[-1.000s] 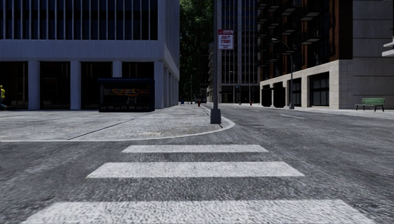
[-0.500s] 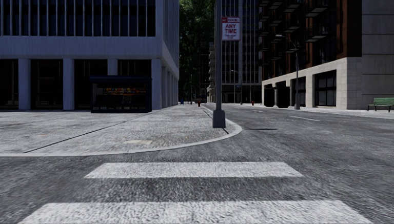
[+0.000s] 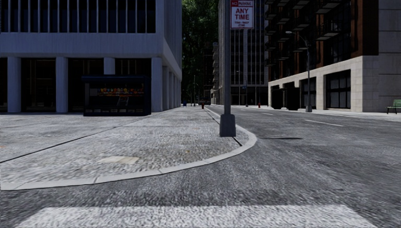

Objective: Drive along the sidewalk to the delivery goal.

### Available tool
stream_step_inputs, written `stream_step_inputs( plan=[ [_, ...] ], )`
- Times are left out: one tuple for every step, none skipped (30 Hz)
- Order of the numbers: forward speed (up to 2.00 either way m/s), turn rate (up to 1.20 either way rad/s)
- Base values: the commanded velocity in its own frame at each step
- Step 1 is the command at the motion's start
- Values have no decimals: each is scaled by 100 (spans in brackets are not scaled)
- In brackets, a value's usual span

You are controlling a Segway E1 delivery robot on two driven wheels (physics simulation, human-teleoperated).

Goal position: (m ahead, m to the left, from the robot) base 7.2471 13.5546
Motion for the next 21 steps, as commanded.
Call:
stream_step_inputs(
  plan=[
    [200,0],
    [200,0],
    [200,0],
    [200,0],
    [200,0],
    [200,0],
    [200,1],
    [200,1],
    [200,5],
    [200,7],
    [200,13],
    [200,17],
    [200,22],
    [200,25],
    [200,25],
    [200,32],
    [200,42],
    [200,54],
    [200,59],
    [200,59],
    [200,59]
  ],
)
